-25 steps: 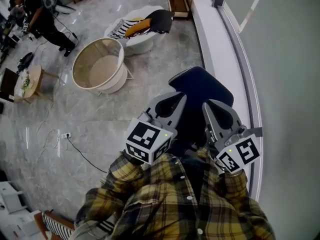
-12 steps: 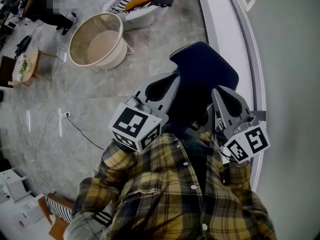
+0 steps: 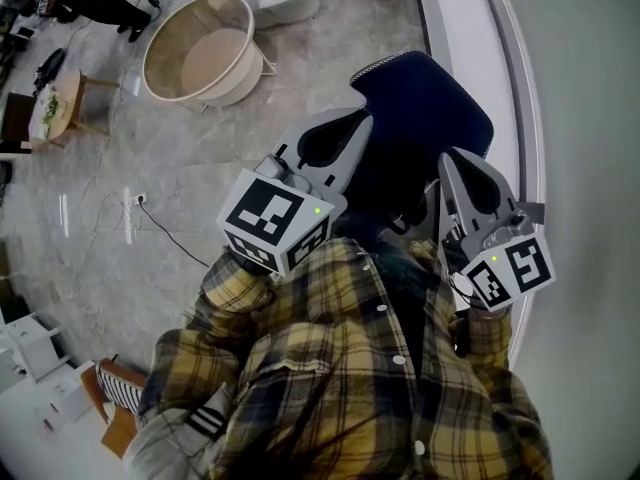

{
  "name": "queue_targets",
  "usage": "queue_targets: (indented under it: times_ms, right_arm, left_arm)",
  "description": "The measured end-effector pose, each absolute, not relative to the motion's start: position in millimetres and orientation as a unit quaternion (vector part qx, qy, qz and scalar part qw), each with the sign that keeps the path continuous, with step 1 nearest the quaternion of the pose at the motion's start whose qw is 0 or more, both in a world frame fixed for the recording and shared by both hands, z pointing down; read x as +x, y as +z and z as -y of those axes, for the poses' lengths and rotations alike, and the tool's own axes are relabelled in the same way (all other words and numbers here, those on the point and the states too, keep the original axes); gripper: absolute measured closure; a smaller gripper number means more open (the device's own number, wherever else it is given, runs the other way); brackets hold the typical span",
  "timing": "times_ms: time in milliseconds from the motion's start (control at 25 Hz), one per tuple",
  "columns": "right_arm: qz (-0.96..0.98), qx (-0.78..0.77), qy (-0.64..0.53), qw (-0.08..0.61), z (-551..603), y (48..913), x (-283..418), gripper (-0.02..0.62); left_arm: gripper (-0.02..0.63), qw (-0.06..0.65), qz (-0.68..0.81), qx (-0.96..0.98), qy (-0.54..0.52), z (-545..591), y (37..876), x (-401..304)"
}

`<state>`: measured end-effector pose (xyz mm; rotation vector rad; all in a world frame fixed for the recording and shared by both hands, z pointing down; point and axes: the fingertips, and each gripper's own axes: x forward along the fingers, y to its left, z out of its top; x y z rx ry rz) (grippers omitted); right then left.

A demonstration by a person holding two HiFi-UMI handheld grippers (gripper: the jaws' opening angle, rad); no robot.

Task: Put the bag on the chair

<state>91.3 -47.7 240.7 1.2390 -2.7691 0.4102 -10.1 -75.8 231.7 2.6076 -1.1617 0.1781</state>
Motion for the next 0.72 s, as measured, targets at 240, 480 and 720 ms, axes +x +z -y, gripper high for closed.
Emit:
queue_targets:
  times_ms: [240, 480, 720]
  right_arm:
    - [0.905, 0.401, 0.136, 0.039, 49, 249, 83, 0.58]
    - [0.907, 0.395, 0.137, 0.046, 45, 252, 81, 0.58]
    - [0.906, 0.395, 0.142, 0.053, 44, 259, 81, 0.58]
  left_arm:
    - [0.588, 0.13, 0.4, 0.904, 0.072, 75, 241, -16]
    - [0.588, 0.132, 0.401, 0.904, 0.075, 71, 242, -17]
    - [0.588, 0.128, 0.397, 0.905, 0.078, 70, 246, -13]
